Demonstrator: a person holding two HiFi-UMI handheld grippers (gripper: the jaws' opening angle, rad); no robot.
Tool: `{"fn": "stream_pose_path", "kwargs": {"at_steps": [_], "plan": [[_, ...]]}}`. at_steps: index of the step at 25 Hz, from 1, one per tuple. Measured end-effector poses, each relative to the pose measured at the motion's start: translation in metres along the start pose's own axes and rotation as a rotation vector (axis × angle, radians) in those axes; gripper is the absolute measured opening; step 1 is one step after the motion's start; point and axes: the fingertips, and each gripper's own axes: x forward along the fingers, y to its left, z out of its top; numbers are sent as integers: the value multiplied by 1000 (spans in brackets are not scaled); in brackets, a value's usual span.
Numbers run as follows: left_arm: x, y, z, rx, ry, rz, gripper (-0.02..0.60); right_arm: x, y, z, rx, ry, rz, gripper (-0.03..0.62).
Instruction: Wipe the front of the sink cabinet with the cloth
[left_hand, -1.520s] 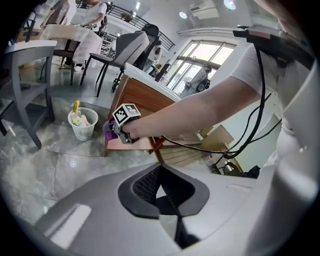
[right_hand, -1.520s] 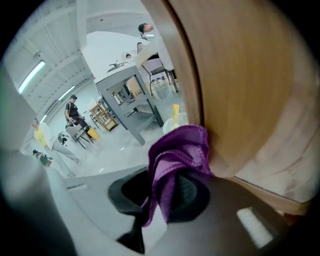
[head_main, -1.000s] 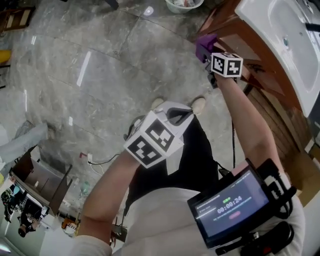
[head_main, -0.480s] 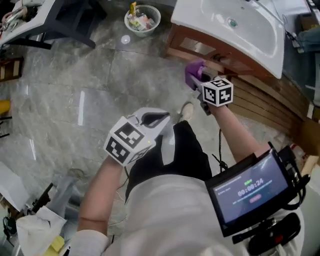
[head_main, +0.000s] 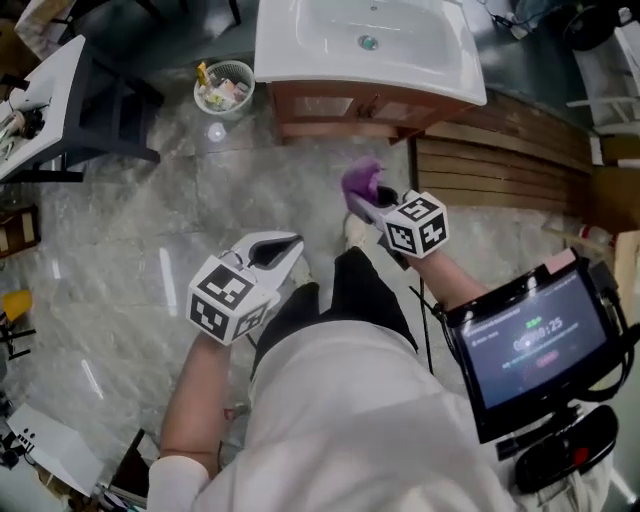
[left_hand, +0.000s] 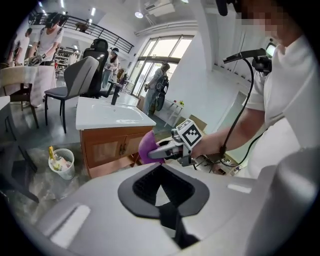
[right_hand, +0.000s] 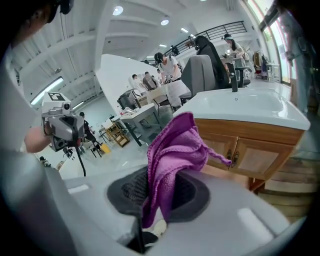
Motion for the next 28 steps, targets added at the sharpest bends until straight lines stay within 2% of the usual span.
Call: {"fn": "stream_pose_path", "kwargs": {"at_steps": [6,13,19,28], "plan": [[-14,-31,11,49,29,-35,6,-62,37,5,-6,-68,-31,81],[-15,-55,11,50,47,-74,6,-108,59,0,-27,-129,-90,81],[-20,-106,12,101,54,-112,6,-159,89,5,-76,-186,-124,81],[-16,-102,13,108,46,-114,6,-159,103,14,-126,-196,-109,81]]}}
